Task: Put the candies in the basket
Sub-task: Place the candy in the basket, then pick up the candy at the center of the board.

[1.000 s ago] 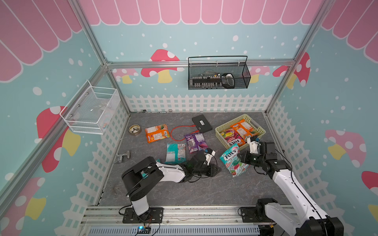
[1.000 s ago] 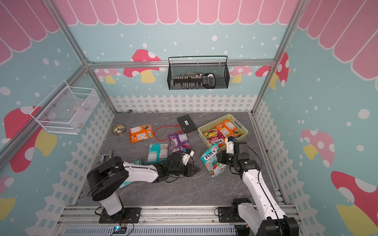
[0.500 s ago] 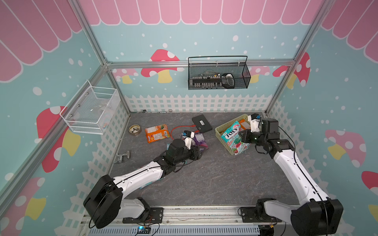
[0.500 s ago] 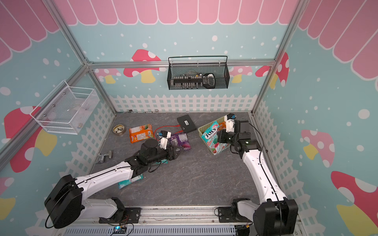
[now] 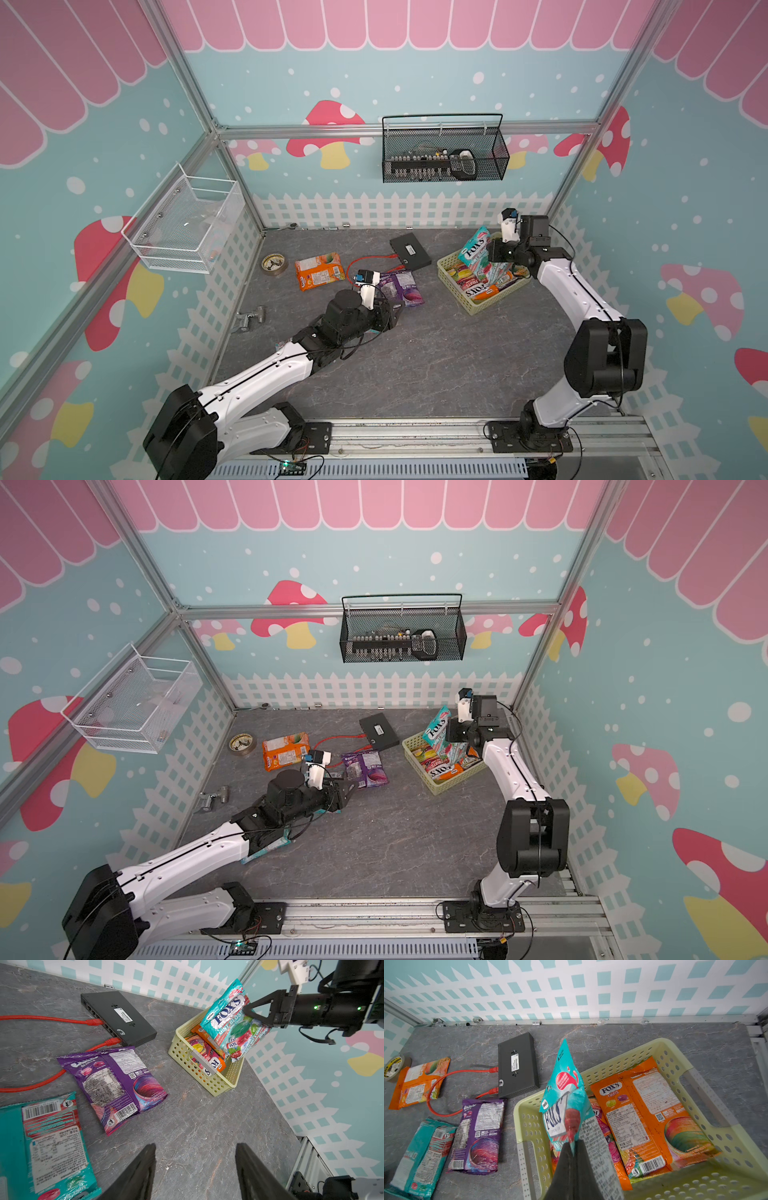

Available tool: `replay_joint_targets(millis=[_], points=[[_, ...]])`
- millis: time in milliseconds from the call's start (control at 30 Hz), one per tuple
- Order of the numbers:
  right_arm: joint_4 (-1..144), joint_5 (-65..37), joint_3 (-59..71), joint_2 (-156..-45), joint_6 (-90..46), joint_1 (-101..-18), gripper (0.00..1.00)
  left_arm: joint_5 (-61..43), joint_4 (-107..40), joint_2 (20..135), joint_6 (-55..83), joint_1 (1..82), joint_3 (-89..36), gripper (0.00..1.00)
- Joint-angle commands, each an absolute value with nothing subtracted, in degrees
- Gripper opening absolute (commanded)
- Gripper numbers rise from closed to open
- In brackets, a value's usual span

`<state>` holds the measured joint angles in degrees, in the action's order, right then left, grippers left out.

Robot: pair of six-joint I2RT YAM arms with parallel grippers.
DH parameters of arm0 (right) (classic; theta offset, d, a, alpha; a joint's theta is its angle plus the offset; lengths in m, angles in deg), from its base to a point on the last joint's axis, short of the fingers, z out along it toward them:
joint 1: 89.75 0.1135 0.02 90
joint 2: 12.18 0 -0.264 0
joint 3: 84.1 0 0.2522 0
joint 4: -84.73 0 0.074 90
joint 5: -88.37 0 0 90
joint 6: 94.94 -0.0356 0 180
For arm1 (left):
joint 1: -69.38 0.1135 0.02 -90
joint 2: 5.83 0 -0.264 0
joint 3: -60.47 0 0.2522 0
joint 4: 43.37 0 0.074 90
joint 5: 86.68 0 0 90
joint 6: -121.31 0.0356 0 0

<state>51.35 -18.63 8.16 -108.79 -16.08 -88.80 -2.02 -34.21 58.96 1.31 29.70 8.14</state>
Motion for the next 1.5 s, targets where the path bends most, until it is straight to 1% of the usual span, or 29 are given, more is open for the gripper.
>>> replay_joint_targets(millis=[0, 133, 333, 367, 433, 500, 600, 700, 800, 900, 967, 1033, 1133, 1233, 1333, 1467], points=[[53.94, -23.79, 9.43, -112.38, -14.70, -88.88, 0.00, -0.20, -33.22, 58.09, 1.25, 30.32, 9.18, 0.65], [56.63, -28.46, 6.89, -114.63, -17.38, -88.87, 0.00, 0.04, -33.21, 58.07, 1.21, 30.57, 9.43, 0.65], [57.33, -28.82, 4.59, -118.01, -17.61, -88.85, 0.00, 0.86, -33.35, 58.32, 1.07, 30.79, 10.08, 0.65], [57.06, -28.71, 4.91, -118.93, -17.52, -88.87, 0.03, 0.82, -33.43, 58.56, 1.03, 30.93, 10.06, 0.65], [56.56, -26.99, 5.33, -120.29, -17.47, -88.88, 0.14, 0.84, -33.47, 58.98, 0.92, 31.05, 10.07, 0.65], [56.40, -24.57, 5.51, -120.46, -17.43, -88.87, 0.29, 0.92, -33.65, 59.53, 0.73, 31.02, 10.21, 0.65], [56.22, -20.76, 6.01, -122.10, -17.55, -88.96, 0.45, 1.77, -33.83, 60.49, 0.29, 31.10, 10.54, 0.65], [55.15, -16.29, 6.59, -121.34, -17.84, -88.87, 0.52, 2.98, -33.83, 61.40, -0.19, 31.48, 10.95, 0.66], [55.03, -12.85, 5.59, -116.77, -18.74, -88.80, 0.58, 4.13, -33.79, 62.48, -1.37, 32.75, 11.34, 0.67], [54.54, -10.09, 3.80, -112.88, -21.38, -88.50, 0.62, 4.24, -34.05, 63.78, -2.76, 35.10, 11.88, 0.66], [54.67, -10.70, 1.65, -110.07, -23.62, -88.22, 0.64, 4.48, -33.92, 64.75, -3.23, 37.38, 11.90, 0.65], [55.83, -11.72, -1.40, -106.78, -26.70, -87.51, 0.64, 3.48, -33.92, 65.63, -4.45, 41.13, 11.99, 0.62], [61.64, -15.11, -8.71, -100.97, -32.40, -85.64, 0.63, 1.03, -34.38, 66.93, -6.59, 47.96, 12.22, 0.54], [66.36, -17.19, -14.34, -96.49, -37.45, -82.37, 0.61, -1.31, -35.53, 68.04, -7.60, 52.15, 13.02, 0.49], [67.46, -15.73, -15.67, -93.87, -39.14, -77.78, 0.61, -2.47, -37.17, 68.68, -8.02, 54.43, 14.14, 0.45], [70.42, -13.73, -16.12, -93.16, -40.36, -71.34, 0.61, -12.44, -45.39, 70.81, -6.21, 54.72, 15.86, 0.42]])
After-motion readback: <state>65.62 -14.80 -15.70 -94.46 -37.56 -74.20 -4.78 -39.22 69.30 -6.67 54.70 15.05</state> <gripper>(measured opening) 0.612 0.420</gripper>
